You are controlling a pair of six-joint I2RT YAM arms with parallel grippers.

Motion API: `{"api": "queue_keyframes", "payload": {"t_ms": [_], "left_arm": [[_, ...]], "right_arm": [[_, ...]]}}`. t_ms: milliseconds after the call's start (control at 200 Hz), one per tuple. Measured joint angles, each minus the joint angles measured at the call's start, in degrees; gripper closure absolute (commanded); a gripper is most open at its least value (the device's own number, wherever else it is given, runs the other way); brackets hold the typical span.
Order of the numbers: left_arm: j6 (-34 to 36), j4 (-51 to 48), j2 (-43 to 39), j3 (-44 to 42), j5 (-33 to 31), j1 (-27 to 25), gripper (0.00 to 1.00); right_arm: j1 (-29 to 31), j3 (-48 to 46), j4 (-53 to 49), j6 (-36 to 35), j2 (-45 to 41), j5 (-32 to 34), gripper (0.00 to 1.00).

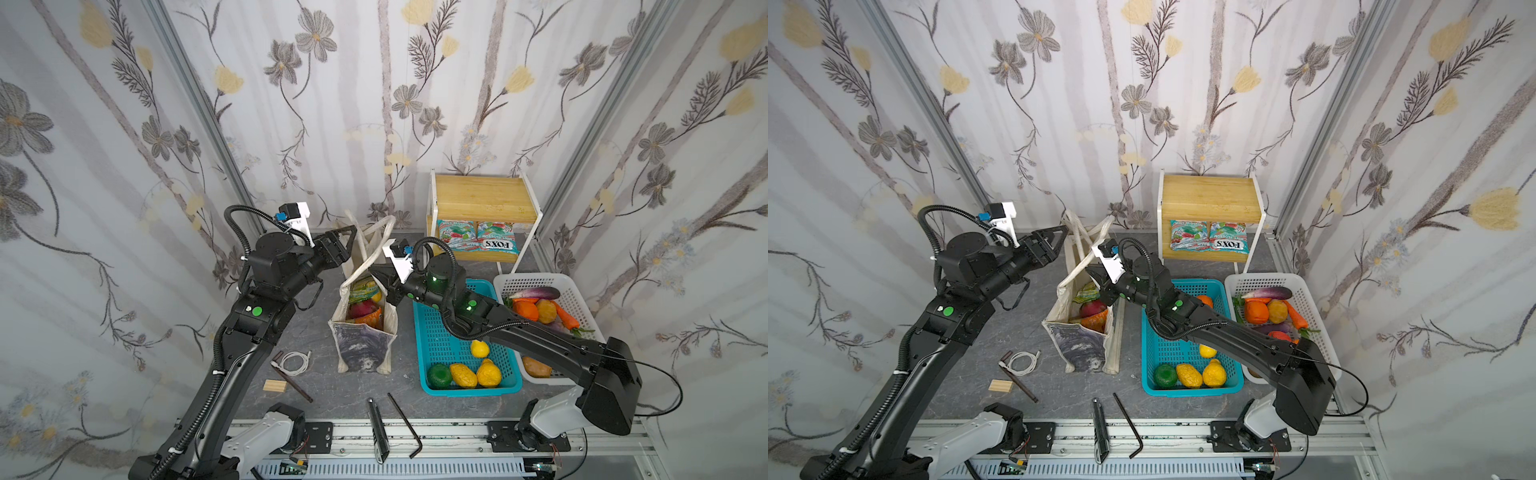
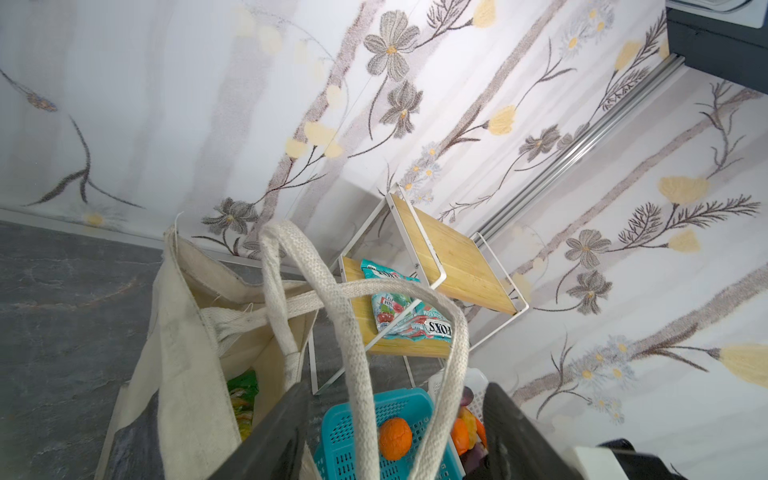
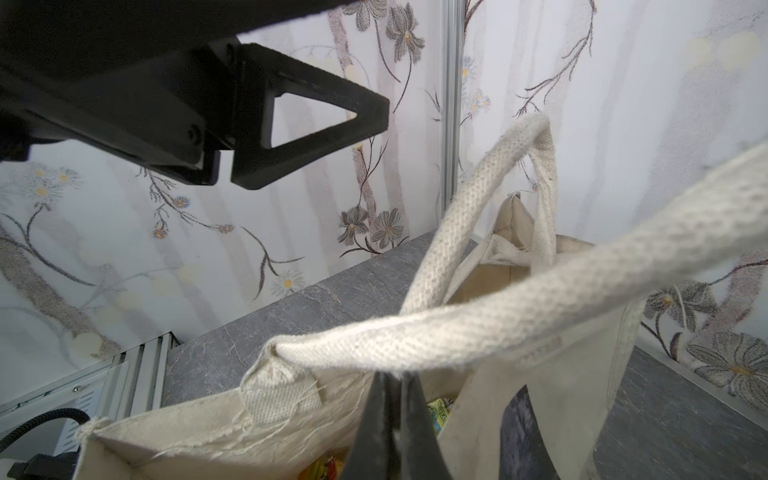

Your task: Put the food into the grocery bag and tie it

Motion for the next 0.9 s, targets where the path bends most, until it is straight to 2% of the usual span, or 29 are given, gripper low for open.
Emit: {"api": "queue_keyframes", "payload": {"t_ms": [145, 330, 410, 470, 520, 600, 764, 819, 904], "left_arm": [[-7.1, 1.51, 3.5, 0.74, -1.75, 0.0, 0.27], [-16.68, 3.37, 10.05, 3.19, -2.64, 0.0, 0.33], [-18.95, 4.87, 12.44, 4.11, -2.34, 0.0, 0.43], [-20.11, 6.16, 14.25, 4.39, -2.01, 0.0, 0.54], [-21.07, 6.64, 15.37, 4.39, -1.9, 0.0, 0.75], [-21.42, 7.8, 16.72, 4.52, -0.68, 0.0, 0.95], [-22.05, 9.97, 17.88, 5.7, 1.73, -0.07, 1.0], [-22.36, 10.16, 17.86, 5.75, 2.25, -0.07, 1.0], [-22.64, 10.34, 17.79, 5.75, 3.32, -0.11, 1.0]], "right_arm": [[0.0, -1.9, 1.51, 0.17, -1.22, -0.7, 1.0], [0.0, -5.51, 3.5, 0.13, -4.44, -2.01, 1.0], [0.0, -6.36, 4.68, -0.09, -5.27, -2.89, 1.0], [0.0, -6.62, 4.7, -0.28, -5.44, -3.37, 1.0], [0.0, -6.82, 4.72, -0.44, -5.49, -3.61, 1.0], [-0.04, -7.04, 4.52, -0.46, -5.53, -4.2, 1.0], [-0.83, -8.0, 4.57, -0.44, -6.29, -4.5, 1.0], [-1.11, -8.63, 5.03, -0.39, -6.91, -4.61, 0.89], [-1.92, -9.7, 5.64, 0.09, -7.82, -5.05, 0.56]]}}
